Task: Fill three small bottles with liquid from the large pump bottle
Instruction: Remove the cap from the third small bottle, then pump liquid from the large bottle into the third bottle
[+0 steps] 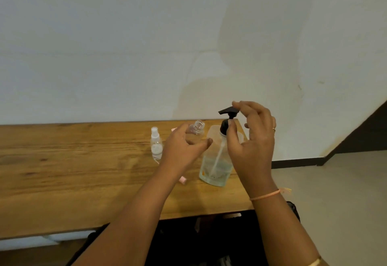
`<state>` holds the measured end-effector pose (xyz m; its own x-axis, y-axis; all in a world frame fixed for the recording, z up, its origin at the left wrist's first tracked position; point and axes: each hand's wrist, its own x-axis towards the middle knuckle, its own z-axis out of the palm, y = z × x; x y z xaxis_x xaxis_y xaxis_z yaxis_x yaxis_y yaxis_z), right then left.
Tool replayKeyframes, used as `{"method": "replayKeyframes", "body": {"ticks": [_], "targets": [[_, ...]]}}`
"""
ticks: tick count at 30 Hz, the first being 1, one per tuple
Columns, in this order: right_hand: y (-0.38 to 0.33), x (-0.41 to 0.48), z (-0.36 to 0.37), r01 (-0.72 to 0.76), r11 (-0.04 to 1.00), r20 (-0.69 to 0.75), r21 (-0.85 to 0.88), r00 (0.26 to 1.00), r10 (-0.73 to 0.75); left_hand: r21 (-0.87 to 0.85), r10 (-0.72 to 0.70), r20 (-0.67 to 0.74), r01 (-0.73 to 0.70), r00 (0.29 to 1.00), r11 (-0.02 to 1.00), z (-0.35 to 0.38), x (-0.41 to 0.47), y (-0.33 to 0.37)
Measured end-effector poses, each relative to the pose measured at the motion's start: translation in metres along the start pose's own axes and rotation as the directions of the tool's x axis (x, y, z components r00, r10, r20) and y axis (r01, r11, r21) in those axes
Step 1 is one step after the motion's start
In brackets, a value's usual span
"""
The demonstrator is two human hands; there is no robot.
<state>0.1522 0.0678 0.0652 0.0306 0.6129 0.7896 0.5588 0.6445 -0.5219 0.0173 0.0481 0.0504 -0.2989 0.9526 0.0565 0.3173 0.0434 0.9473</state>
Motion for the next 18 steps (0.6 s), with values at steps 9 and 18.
{"method": "replayKeyframes", "body": {"ticks": [9,18], "targets": [[0.03,-0.009,-0.003,-0.464,0.877,0.364,0.124,0.844,0.395,-0.111,-0.018,0.184,0.039,0.983,0.993,0.005,0.02,0.009],[0.038,-0.008,-0.01,-0.536,0.832,0.478,0.144,0.774,0.416,-0.092,-0.125,0.281,0.156,0.952,0.984,0.008,0.025,0.013]]}}
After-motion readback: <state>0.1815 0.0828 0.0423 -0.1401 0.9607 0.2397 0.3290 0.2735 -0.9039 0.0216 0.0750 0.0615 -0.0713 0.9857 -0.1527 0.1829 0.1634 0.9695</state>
